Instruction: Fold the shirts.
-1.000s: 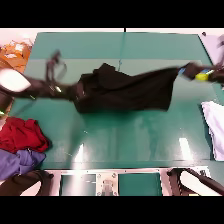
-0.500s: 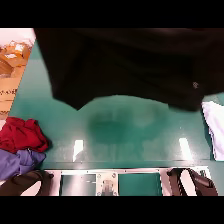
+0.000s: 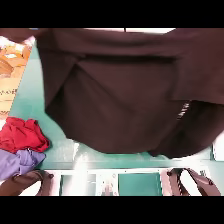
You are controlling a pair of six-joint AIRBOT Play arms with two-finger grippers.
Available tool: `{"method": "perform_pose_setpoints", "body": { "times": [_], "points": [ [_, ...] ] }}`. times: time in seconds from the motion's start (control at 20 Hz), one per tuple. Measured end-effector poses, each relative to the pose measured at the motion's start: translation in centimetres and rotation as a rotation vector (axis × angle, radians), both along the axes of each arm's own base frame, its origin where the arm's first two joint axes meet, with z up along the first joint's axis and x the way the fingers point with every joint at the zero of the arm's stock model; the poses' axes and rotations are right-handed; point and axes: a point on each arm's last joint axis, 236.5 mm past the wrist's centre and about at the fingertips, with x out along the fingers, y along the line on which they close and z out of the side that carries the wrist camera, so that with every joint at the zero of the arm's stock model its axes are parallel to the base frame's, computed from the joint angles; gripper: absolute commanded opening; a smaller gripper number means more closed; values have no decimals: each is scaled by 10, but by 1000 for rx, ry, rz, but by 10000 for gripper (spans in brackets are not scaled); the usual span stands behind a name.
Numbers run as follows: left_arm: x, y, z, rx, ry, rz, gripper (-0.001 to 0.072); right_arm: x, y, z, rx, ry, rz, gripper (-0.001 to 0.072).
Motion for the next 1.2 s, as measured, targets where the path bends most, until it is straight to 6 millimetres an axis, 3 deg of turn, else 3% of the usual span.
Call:
{"method": "perform_pose_setpoints", "body": {
  "times": [0.2, 0.3, 0.45, 0.5, 0.55, 0.6, 0.65, 0.7, 0.85, 1.05, 1.1, 1.15, 1.2],
  "points": [
    [93, -4, -116, 66, 156, 54, 21, 89, 7, -139, 43, 260, 63, 22],
    [135, -9, -176, 70, 212, 83, 22, 124, 10, -203, 59, 369, 64, 22],
    [180, -18, -250, 38, 266, 118, 26, 157, 11, -289, 81, 519, 61, 25],
    [188, -21, -270, 25, 284, 126, 260, 163, 11, -314, 88, 564, 60, 194],
    [194, -23, -284, 15, 296, 134, 648, 166, 10, -334, 92, 601, 61, 364],
    [197, -23, -296, 14, 311, 138, 646, 167, 9, -351, 95, 632, 62, 369],
    [199, -23, -303, 9, 325, 144, 568, 166, 5, -363, 103, 660, 65, 318],
    [199, -20, -306, 8, 337, 145, 458, 165, -2, -369, 111, 680, 65, 225],
    [192, 2, -300, 32, 397, 133, 25, 144, -31, -377, 162, 753, 81, 207],
    [169, 48, -282, 75, 494, 127, 21, 90, -71, -387, 283, 873, 96, 197],
    [160, 58, -278, 82, 523, 123, 21, 73, -80, -391, 321, 899, 86, 248],
    [150, 68, -276, 88, 551, 120, 21, 55, -89, -398, 358, 926, 67, 366],
    [137, 77, -275, 94, 586, 118, 21, 37, -96, -408, 387, 960, 51, 401]
  ]
}}
